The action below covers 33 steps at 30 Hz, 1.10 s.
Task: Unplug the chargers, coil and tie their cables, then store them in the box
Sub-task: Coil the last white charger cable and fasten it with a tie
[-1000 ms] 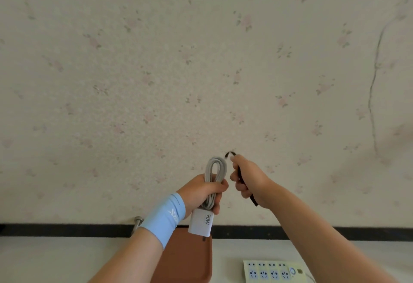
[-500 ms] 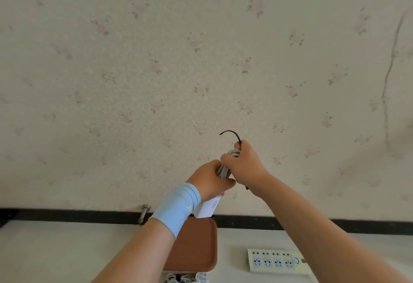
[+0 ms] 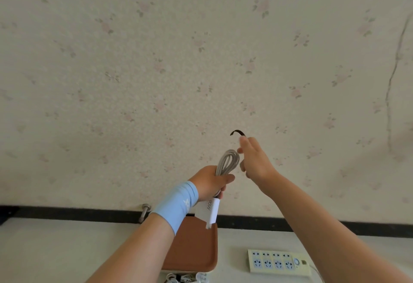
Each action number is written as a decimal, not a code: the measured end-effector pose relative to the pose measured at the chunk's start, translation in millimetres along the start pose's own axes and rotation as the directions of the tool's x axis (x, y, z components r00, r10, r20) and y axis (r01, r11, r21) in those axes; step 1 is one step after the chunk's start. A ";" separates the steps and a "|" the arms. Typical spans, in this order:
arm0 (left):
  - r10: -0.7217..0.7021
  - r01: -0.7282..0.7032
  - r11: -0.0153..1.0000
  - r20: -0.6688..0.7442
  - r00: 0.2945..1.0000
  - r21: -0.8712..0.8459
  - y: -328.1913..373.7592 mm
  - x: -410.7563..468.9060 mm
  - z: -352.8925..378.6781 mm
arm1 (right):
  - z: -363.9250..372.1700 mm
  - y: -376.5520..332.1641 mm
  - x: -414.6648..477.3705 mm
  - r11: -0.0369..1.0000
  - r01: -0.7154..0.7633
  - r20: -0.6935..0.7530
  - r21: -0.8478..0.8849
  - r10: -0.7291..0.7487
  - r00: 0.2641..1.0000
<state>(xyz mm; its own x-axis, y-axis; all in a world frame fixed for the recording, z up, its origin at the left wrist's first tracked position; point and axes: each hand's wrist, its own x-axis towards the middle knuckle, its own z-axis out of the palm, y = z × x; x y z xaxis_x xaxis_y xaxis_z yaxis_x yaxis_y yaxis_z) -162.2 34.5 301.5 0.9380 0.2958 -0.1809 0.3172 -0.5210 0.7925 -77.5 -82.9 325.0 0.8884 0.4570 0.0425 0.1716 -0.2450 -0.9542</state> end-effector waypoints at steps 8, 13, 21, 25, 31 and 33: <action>-0.057 0.052 0.997 -0.099 0.994 -0.052 -0.7 1.0 -6.2 | 1.8 -11.4 -25.7 0.994 0.107 0.339 0.027 -0.110 0.934; -0.027 0.024 0.999 -0.057 0.998 -0.042 3.1 -0.8 -3.3 | 6.5 -7.3 -22.0 0.999 -0.033 0.253 -0.038 0.042 0.967; 0.086 -0.034 0.913 0.112 0.990 -0.407 0.5 -5.1 -12.1 | 2.8 -6.8 -17.5 0.996 -0.029 0.193 -0.081 0.045 0.980; -0.011 -0.013 0.909 -0.055 0.998 -0.417 1.8 -3.9 -5.1 | 6.4 -4.0 -16.1 0.998 -0.012 0.194 -0.066 0.025 0.981; -0.092 -0.044 0.874 -0.254 0.963 -0.483 7.0 1.7 -12.8 | 3.8 -6.6 -17.2 0.994 -0.007 0.246 -0.110 0.034 0.969; -0.111 -0.051 0.825 -0.249 0.962 -0.563 3.7 3.3 -20.9 | -1.6 -7.8 -17.6 0.996 -0.036 0.312 -0.087 0.062 0.948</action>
<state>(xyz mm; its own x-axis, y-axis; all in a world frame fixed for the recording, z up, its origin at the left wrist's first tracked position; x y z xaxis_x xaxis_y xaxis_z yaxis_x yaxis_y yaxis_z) -160.8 50.3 316.0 0.8321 0.5422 -0.1168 0.1353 0.0058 0.9908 -93.8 -90.4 332.2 0.7204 0.6847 -0.1108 0.1758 -0.3347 -0.9258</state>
